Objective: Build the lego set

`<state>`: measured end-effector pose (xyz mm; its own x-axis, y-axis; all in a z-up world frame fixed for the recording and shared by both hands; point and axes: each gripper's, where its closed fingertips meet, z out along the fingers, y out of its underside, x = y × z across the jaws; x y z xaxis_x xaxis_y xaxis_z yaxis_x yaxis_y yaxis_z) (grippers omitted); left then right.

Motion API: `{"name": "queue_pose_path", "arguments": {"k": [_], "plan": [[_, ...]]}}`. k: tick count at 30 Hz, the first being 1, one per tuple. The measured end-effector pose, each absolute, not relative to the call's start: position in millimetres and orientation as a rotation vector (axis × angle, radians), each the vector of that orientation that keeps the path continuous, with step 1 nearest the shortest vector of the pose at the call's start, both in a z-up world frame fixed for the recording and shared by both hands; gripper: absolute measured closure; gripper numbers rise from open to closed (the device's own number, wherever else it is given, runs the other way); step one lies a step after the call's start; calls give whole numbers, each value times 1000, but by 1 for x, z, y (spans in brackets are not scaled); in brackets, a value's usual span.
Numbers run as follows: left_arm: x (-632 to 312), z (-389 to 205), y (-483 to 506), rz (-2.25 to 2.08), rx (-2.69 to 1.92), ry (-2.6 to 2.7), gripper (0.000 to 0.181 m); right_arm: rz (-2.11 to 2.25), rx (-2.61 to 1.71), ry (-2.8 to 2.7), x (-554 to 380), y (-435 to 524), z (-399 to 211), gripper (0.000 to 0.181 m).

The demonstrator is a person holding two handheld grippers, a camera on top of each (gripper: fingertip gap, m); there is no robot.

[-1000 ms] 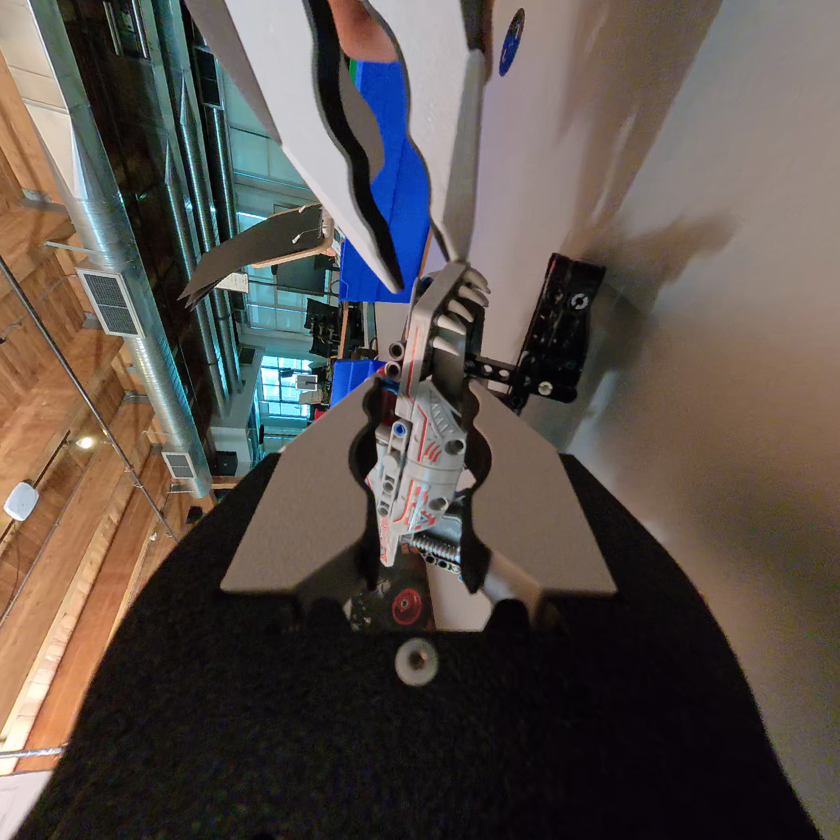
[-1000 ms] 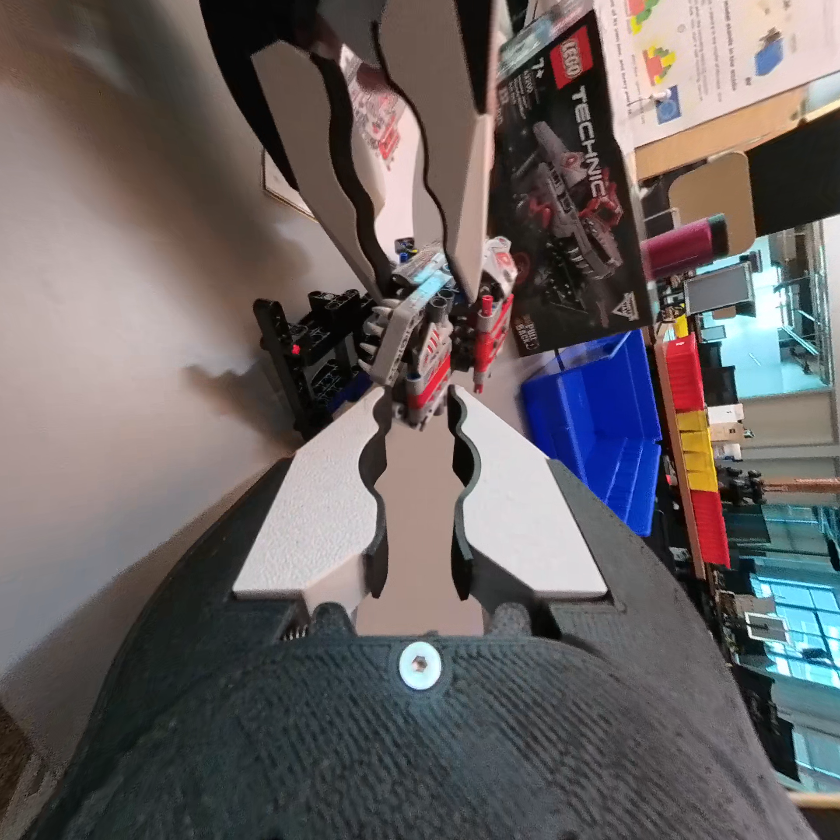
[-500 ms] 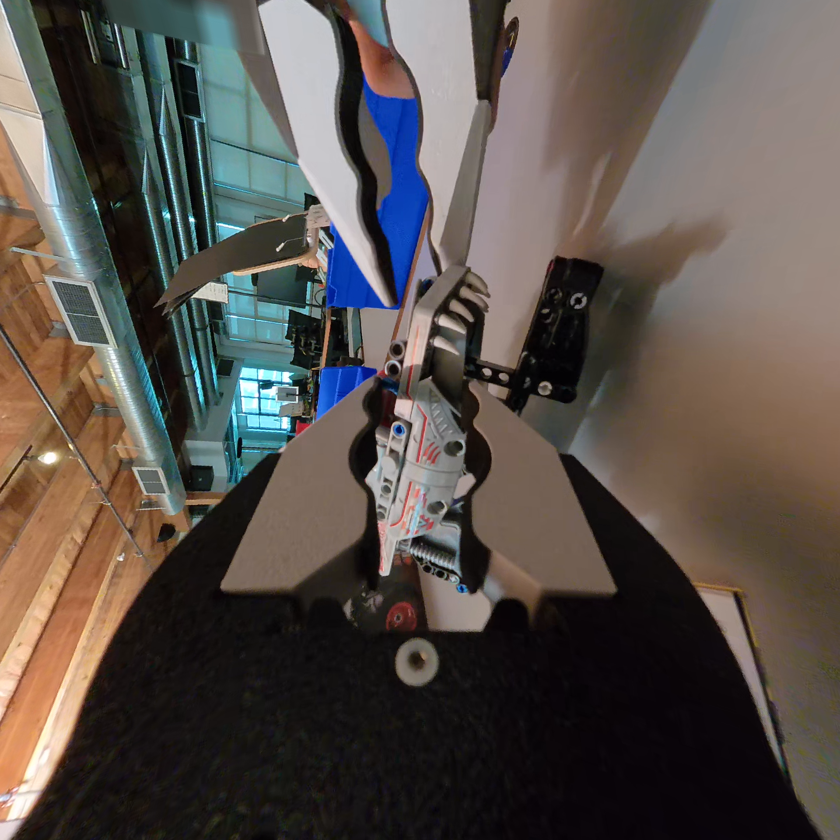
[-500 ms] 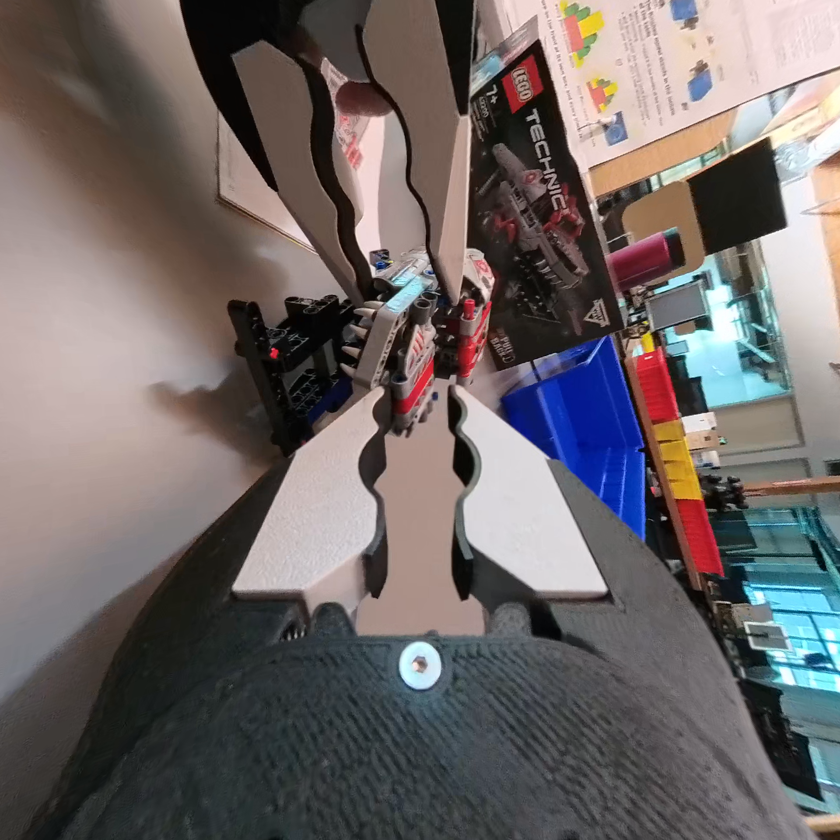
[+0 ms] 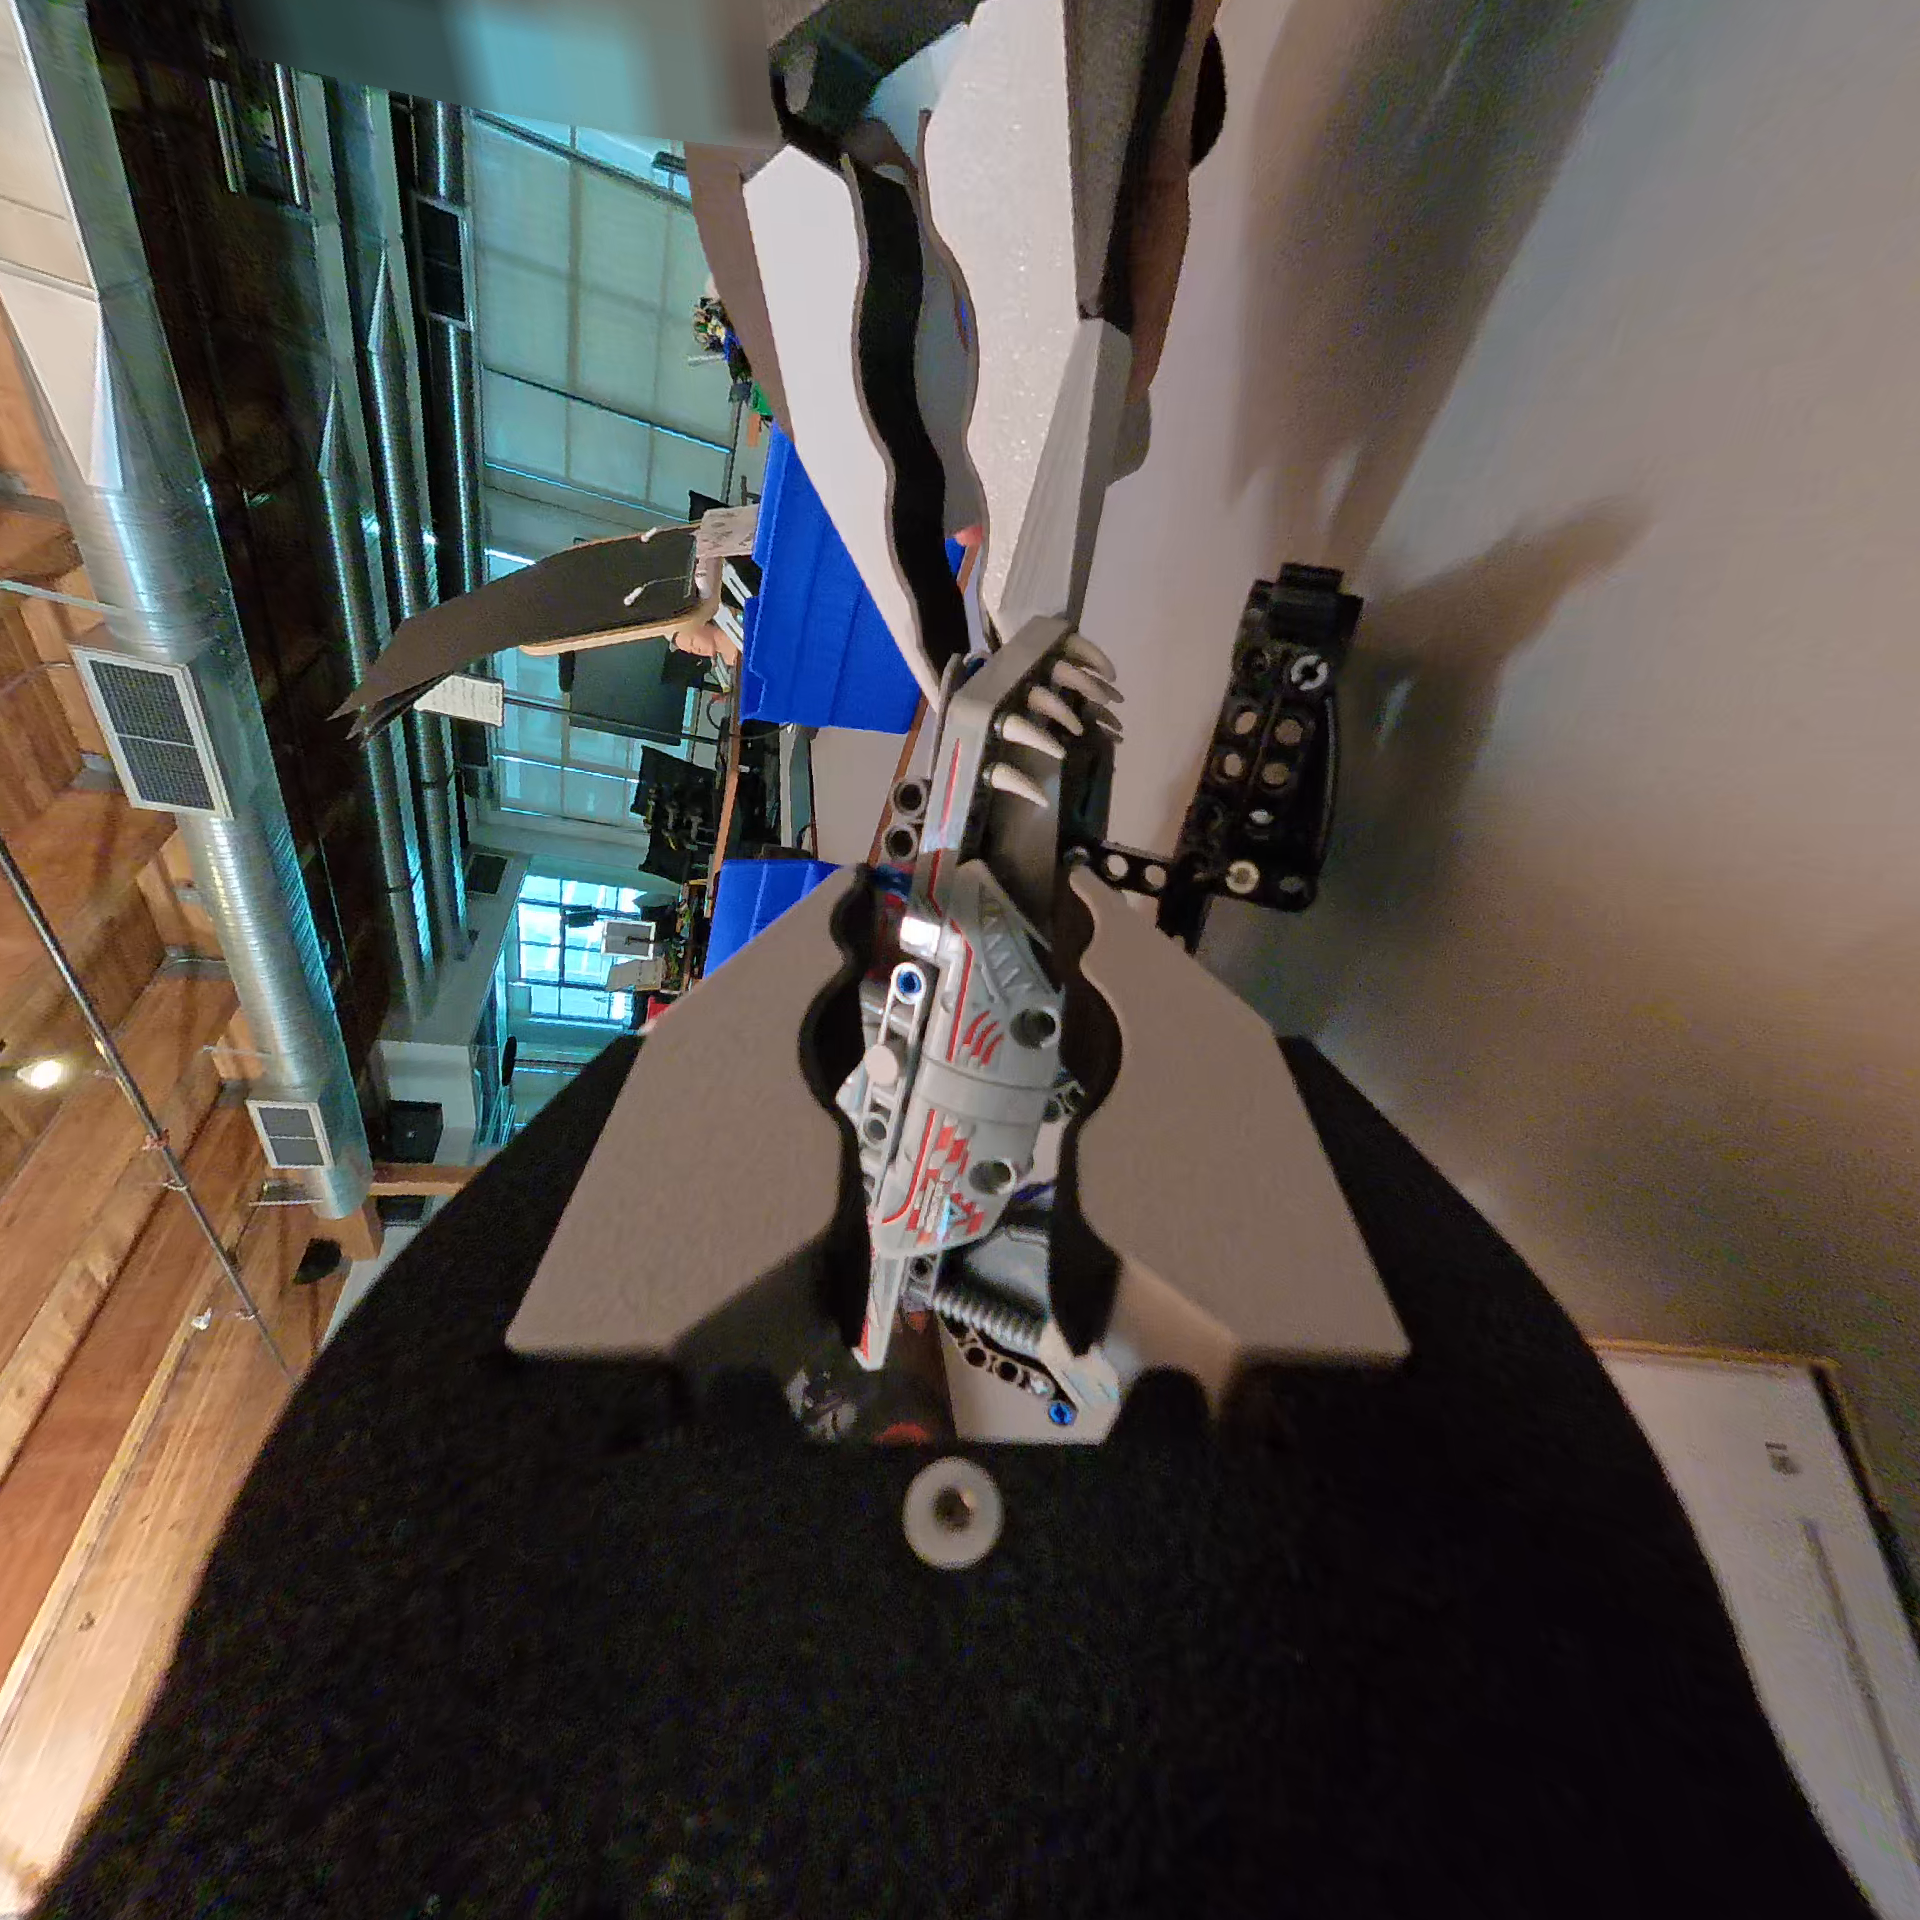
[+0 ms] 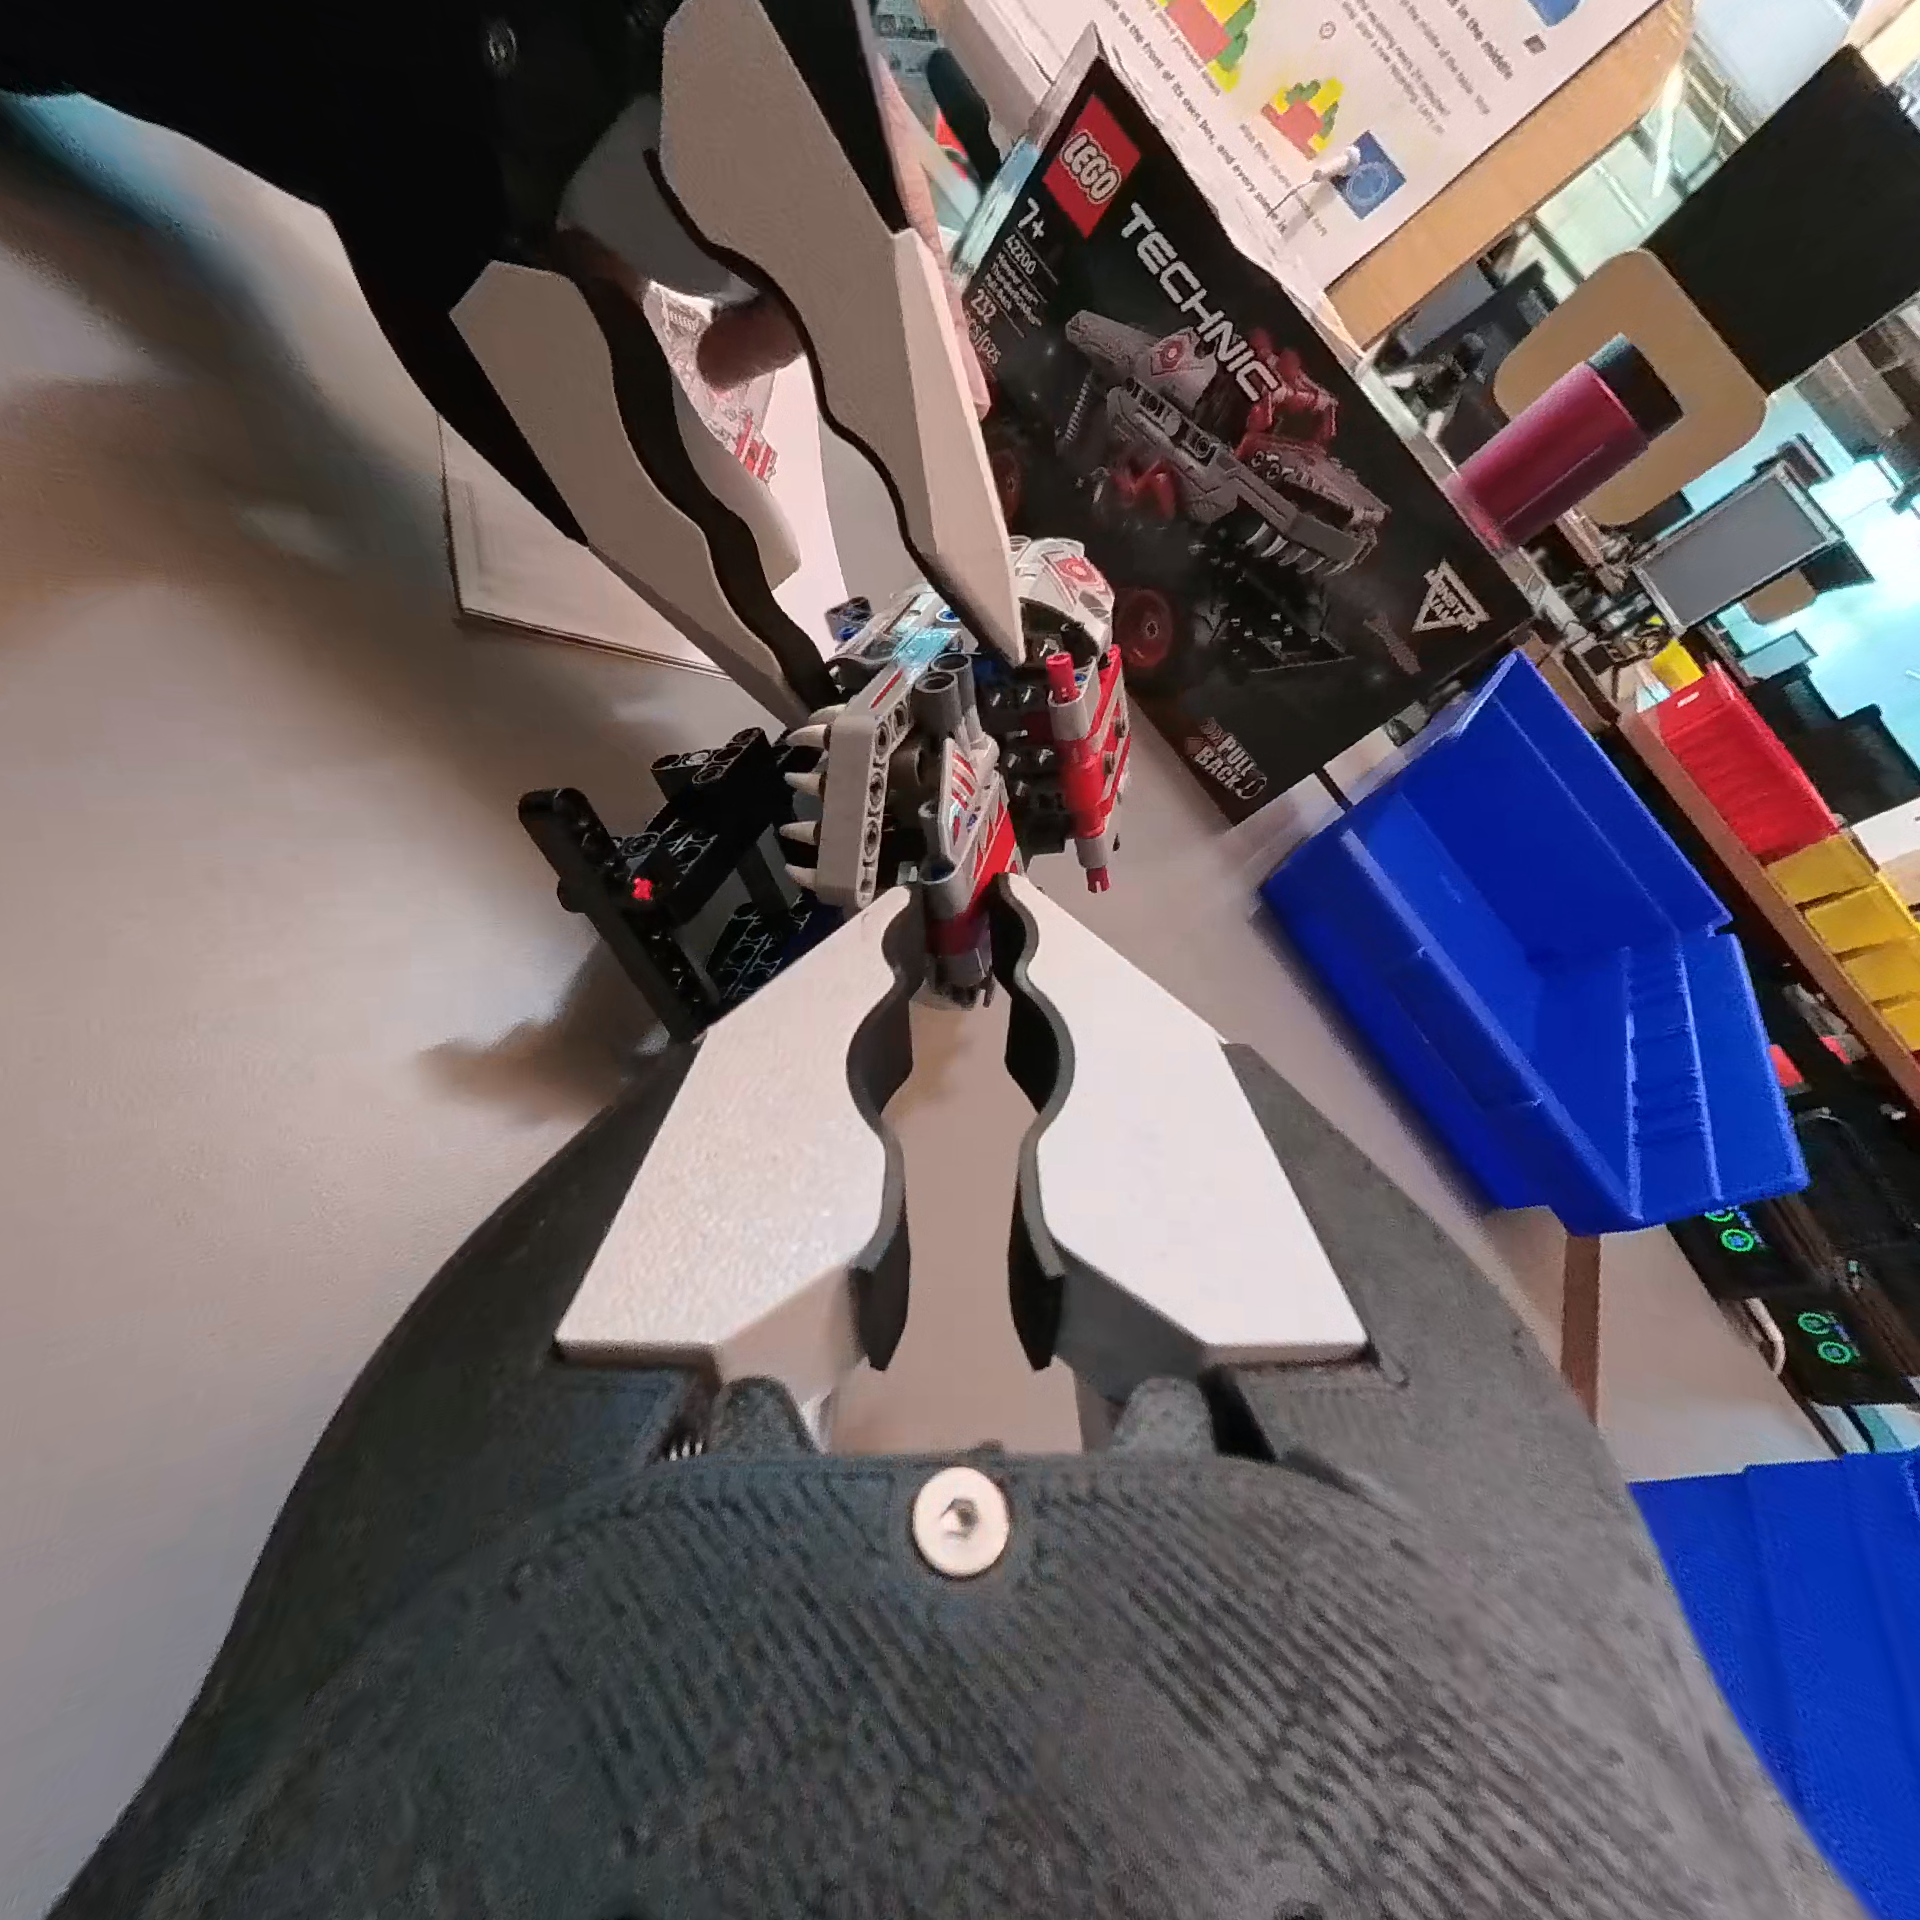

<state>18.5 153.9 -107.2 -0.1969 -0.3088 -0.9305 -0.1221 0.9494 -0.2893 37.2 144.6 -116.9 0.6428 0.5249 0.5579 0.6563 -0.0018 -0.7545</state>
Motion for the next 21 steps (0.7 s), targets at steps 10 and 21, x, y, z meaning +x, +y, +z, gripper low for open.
{"name": "queue_pose_path", "arguments": {"k": [10, 21], "plan": [[18, -107, 158, -255, -345, 1737, 151, -57, -1667, -880, 37, 151, -116, 172], [14, -106, 163, -319, -368, 1691, 151, -52, -1641, -859, 36, 155, -117, 172]]}}
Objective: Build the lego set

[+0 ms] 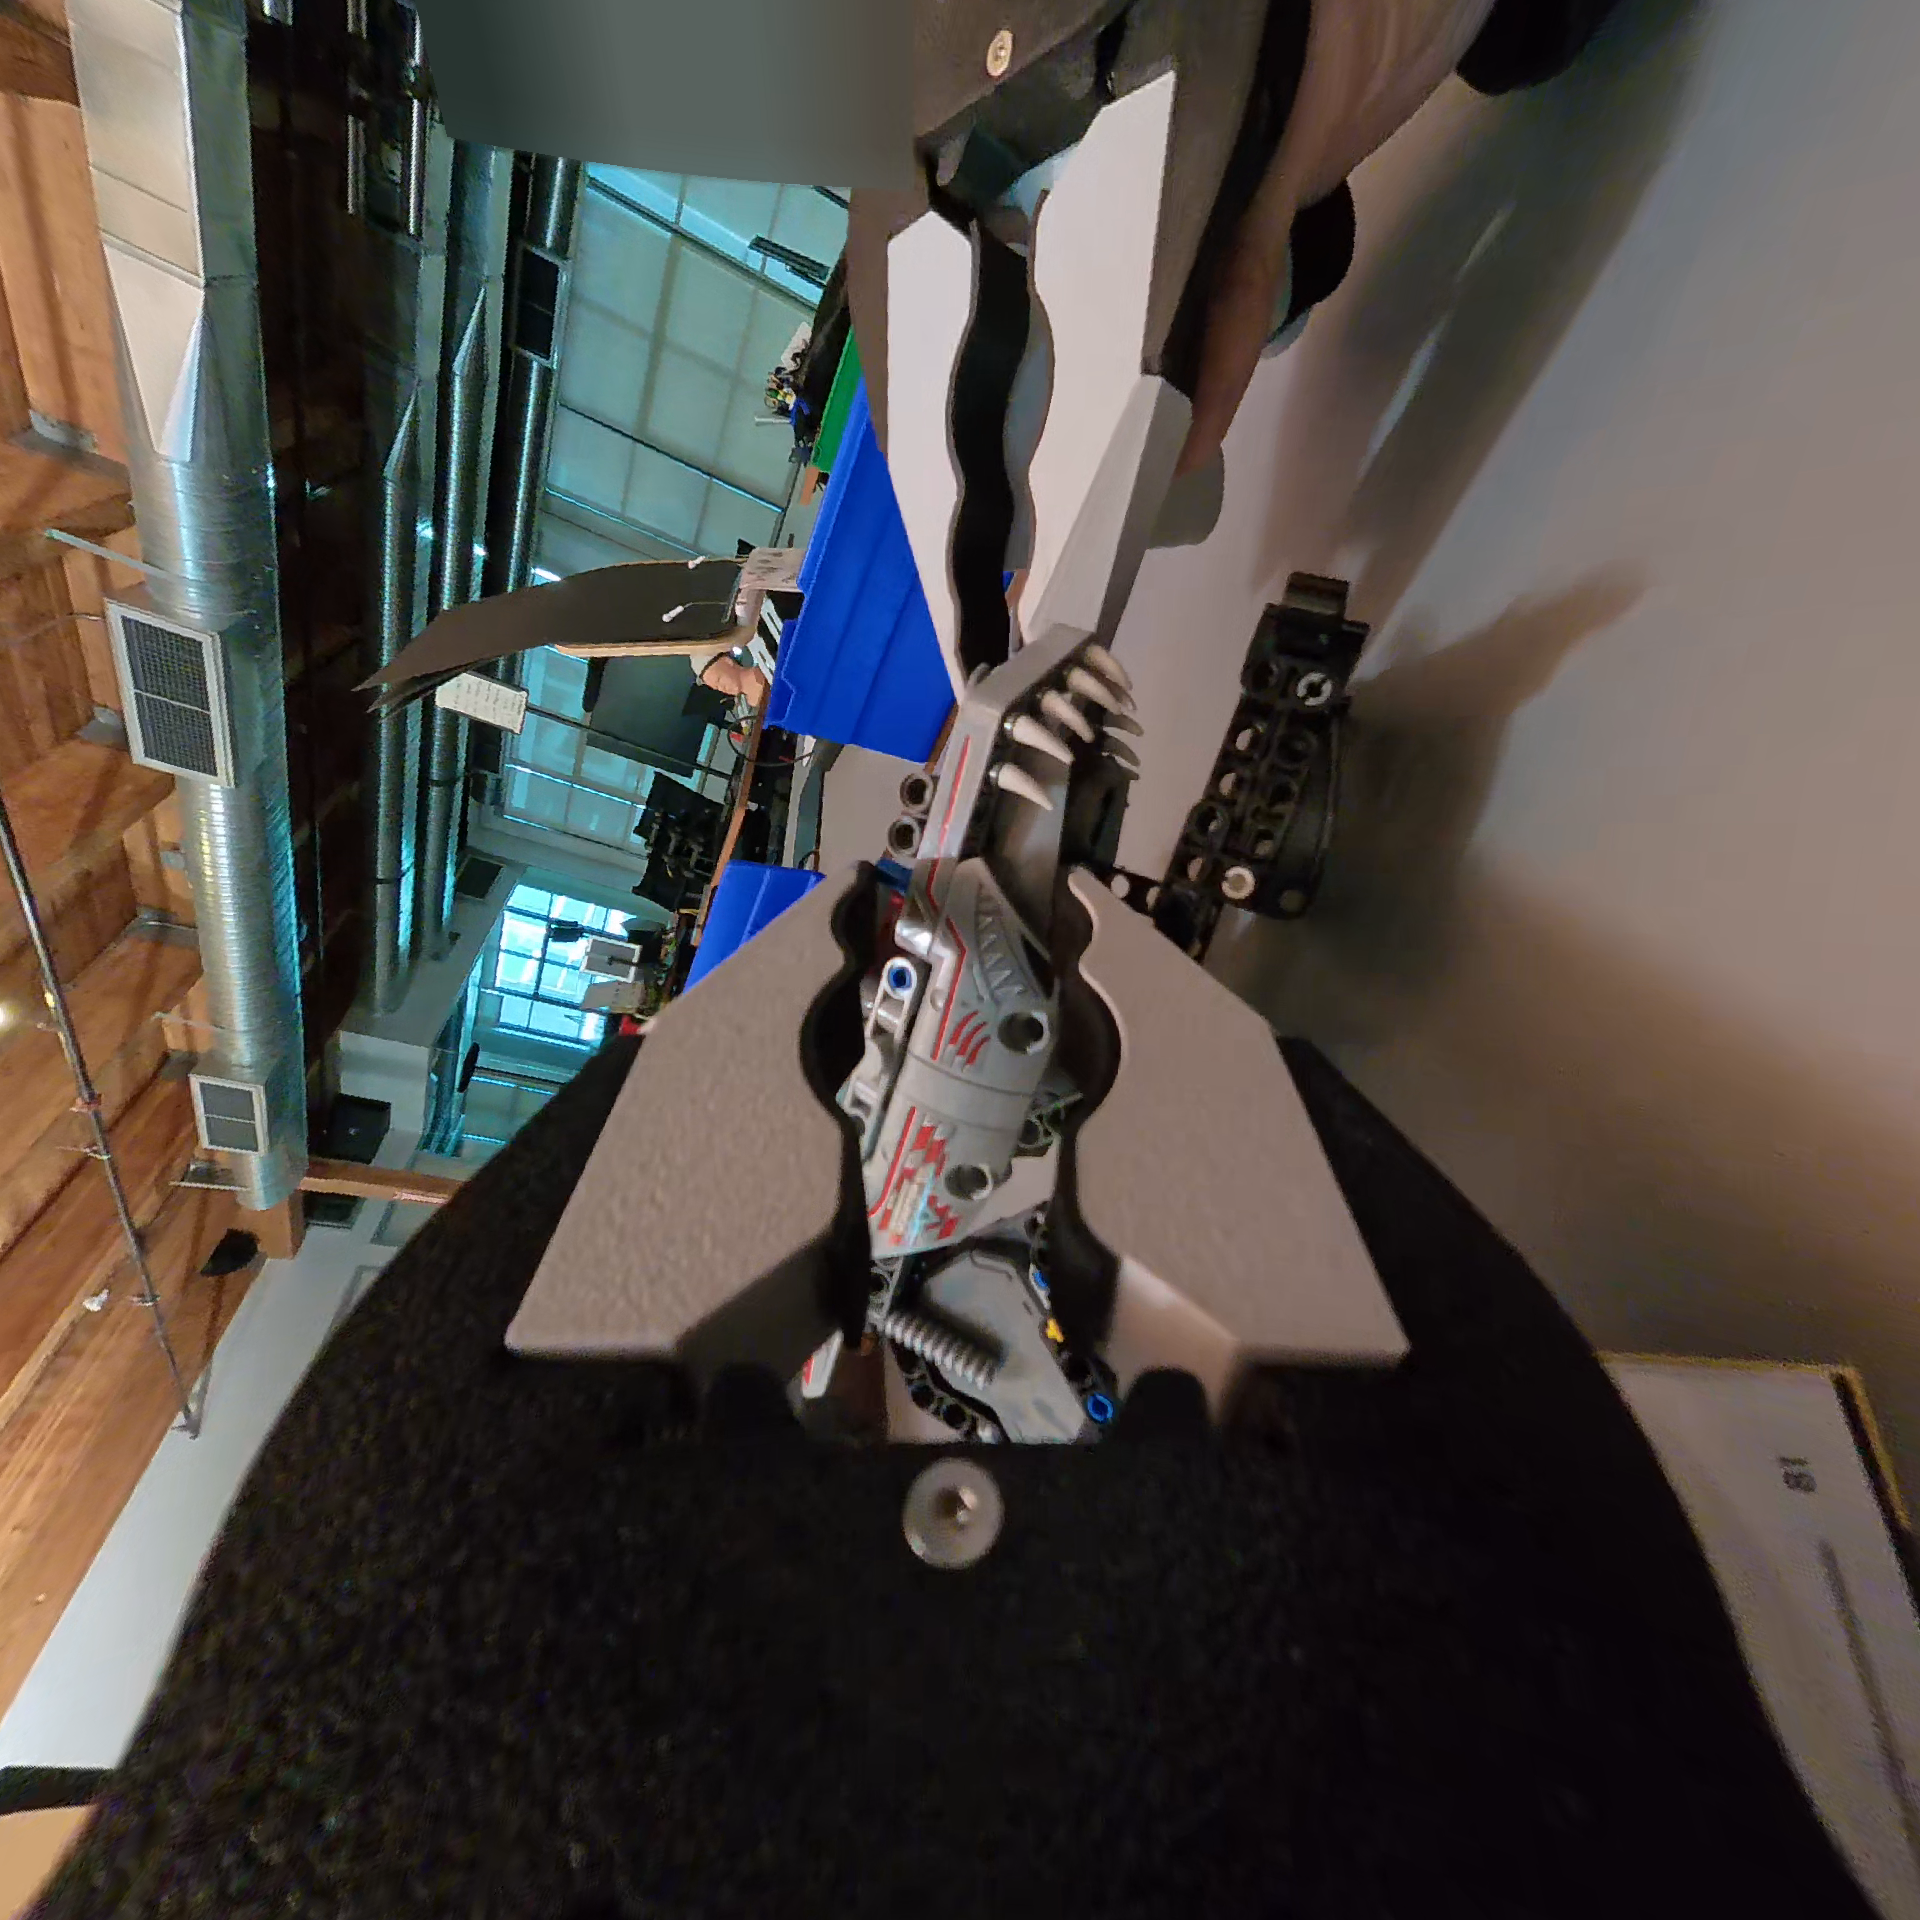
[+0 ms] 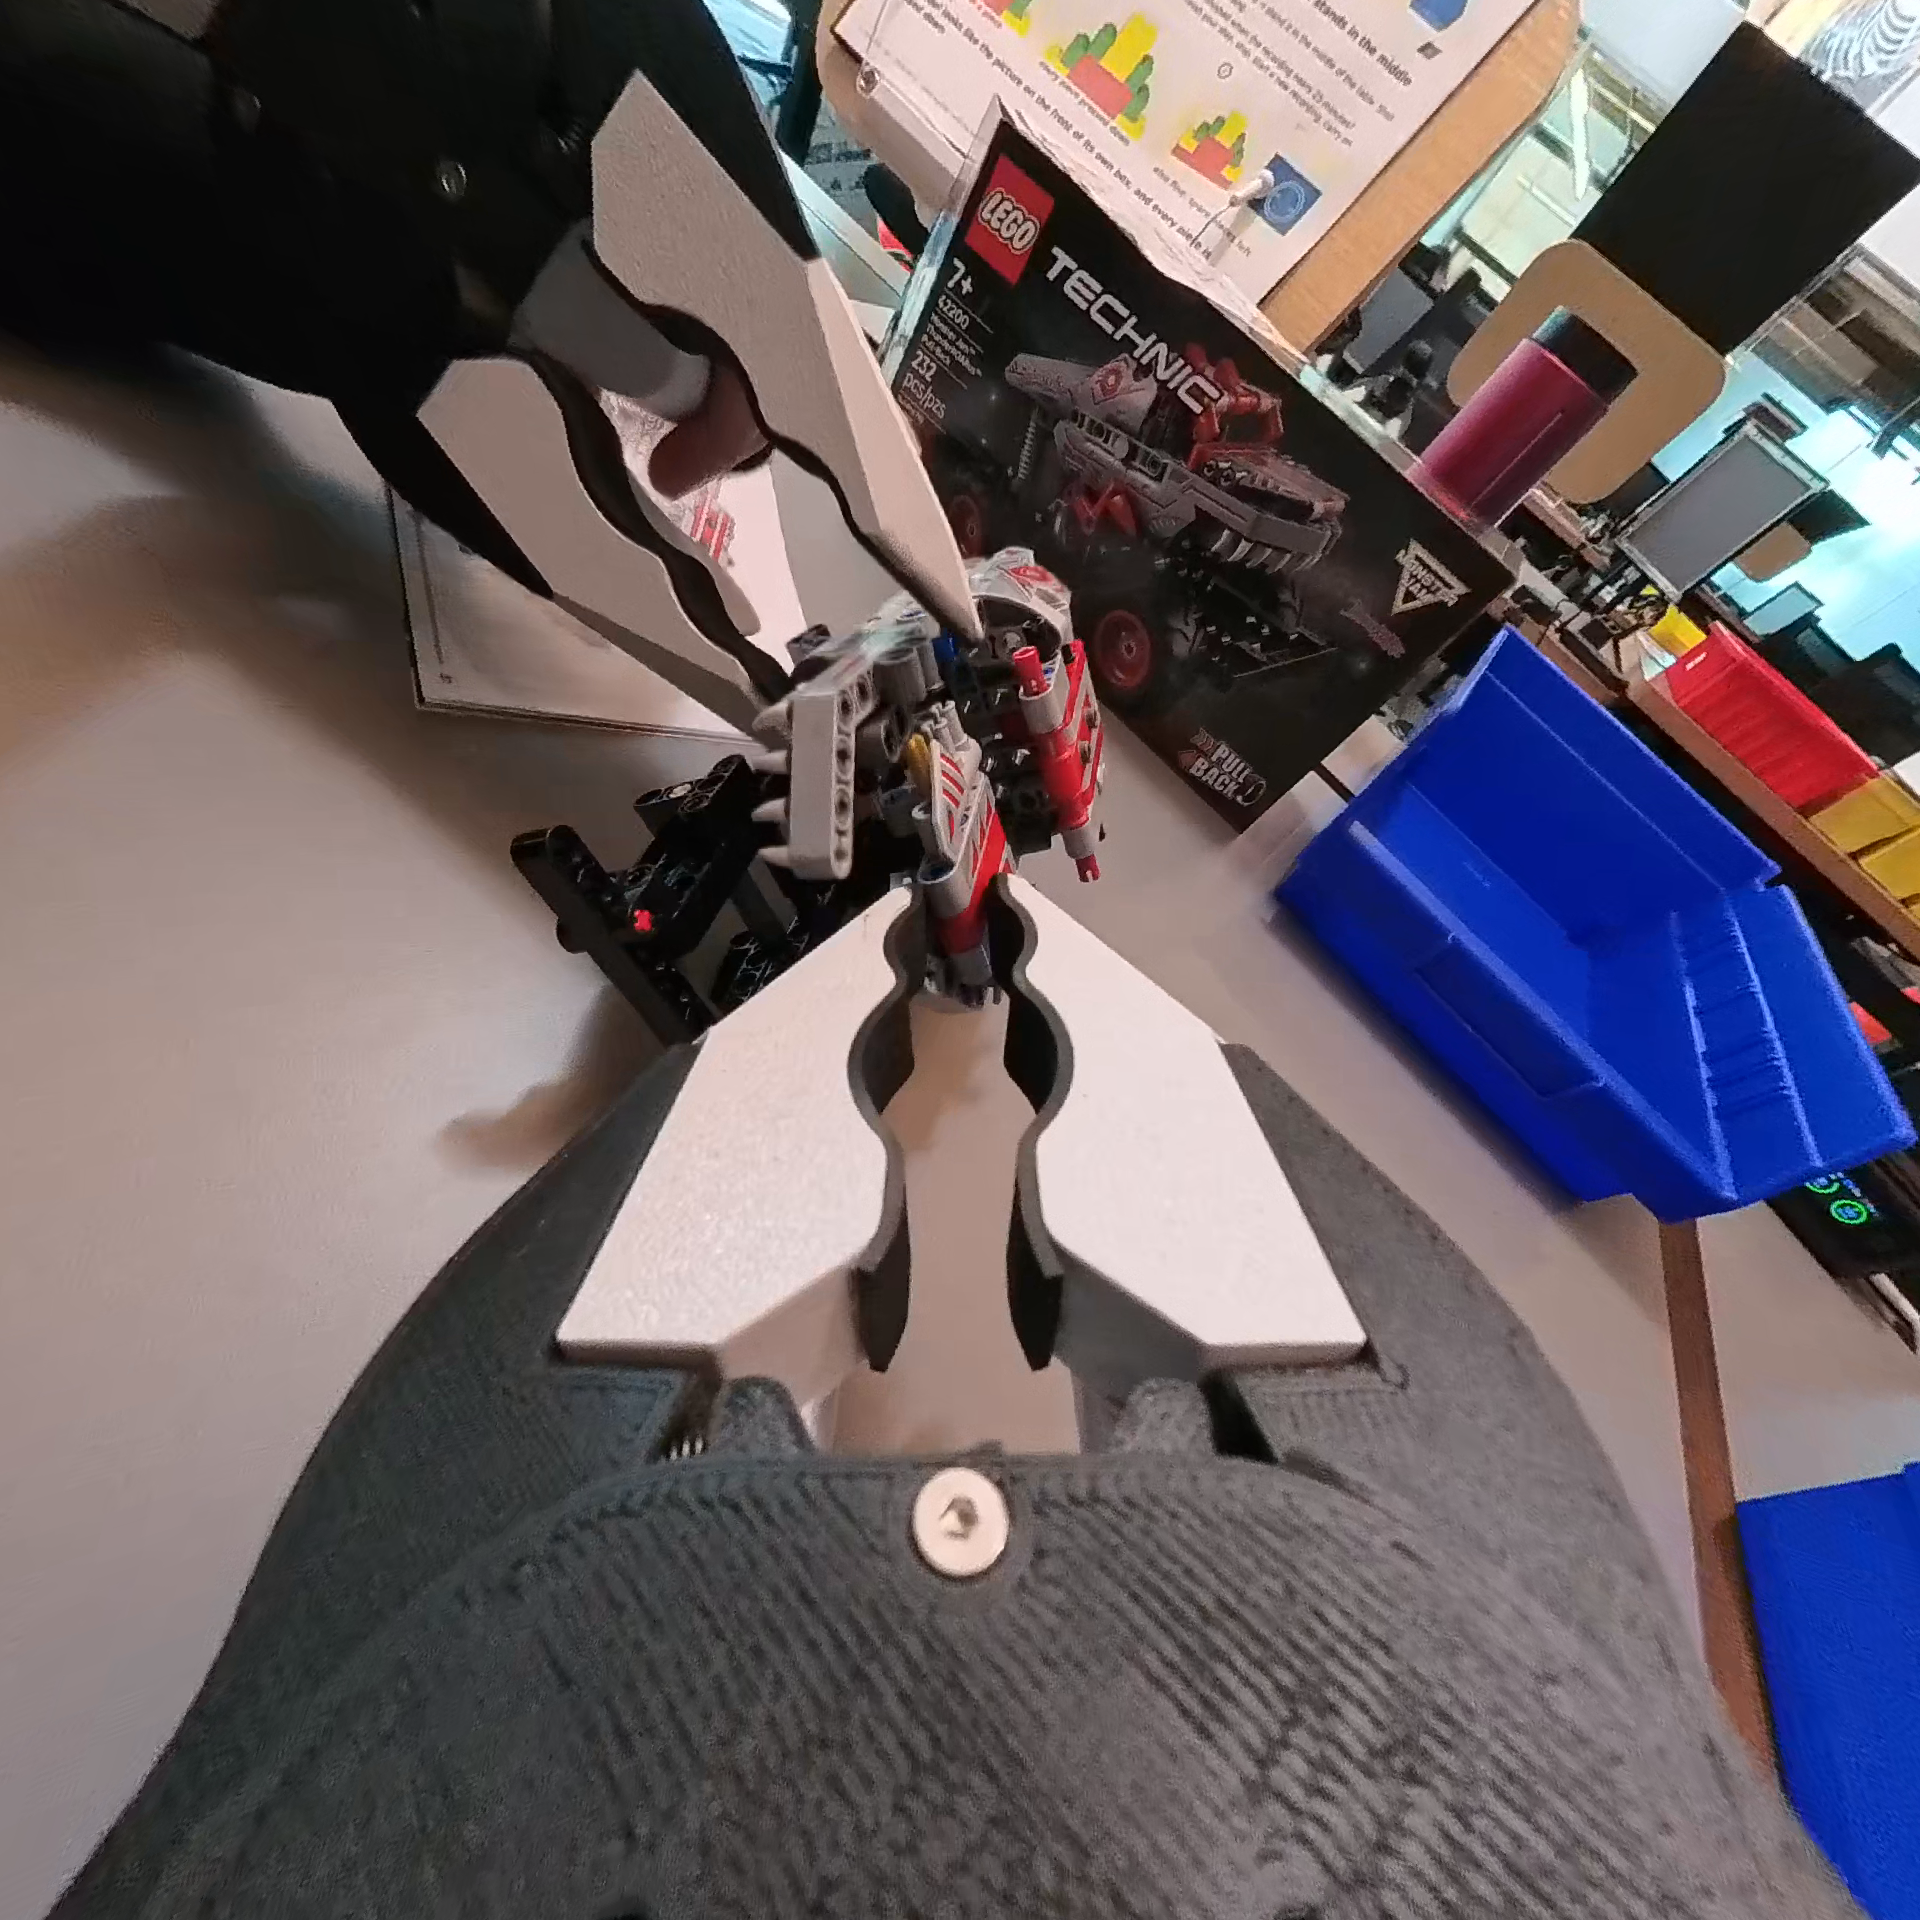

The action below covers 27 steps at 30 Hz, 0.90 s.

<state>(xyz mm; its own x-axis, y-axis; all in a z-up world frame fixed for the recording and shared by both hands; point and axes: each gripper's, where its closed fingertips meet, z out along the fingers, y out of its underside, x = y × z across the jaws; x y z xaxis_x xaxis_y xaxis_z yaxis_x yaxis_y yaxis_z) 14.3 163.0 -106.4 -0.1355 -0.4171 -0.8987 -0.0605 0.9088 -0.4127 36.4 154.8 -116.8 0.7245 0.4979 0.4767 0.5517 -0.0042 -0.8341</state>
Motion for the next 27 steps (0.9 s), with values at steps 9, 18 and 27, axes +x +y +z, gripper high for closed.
{"name": "queue_pose_path", "arguments": {"k": [9, 18, 27], "plan": [[11, -107, 161, -295, -311, 1689, 151, -81, -1608, -867, 33, 152, -116, 172], [-8, -108, 155, -319, -274, 1647, 150, -244, -1483, -938, 11, 143, -113, 173], [-24, -110, 152, -272, -230, 1623, 150, -308, -1437, -987, -4, 140, -113, 172]]}}
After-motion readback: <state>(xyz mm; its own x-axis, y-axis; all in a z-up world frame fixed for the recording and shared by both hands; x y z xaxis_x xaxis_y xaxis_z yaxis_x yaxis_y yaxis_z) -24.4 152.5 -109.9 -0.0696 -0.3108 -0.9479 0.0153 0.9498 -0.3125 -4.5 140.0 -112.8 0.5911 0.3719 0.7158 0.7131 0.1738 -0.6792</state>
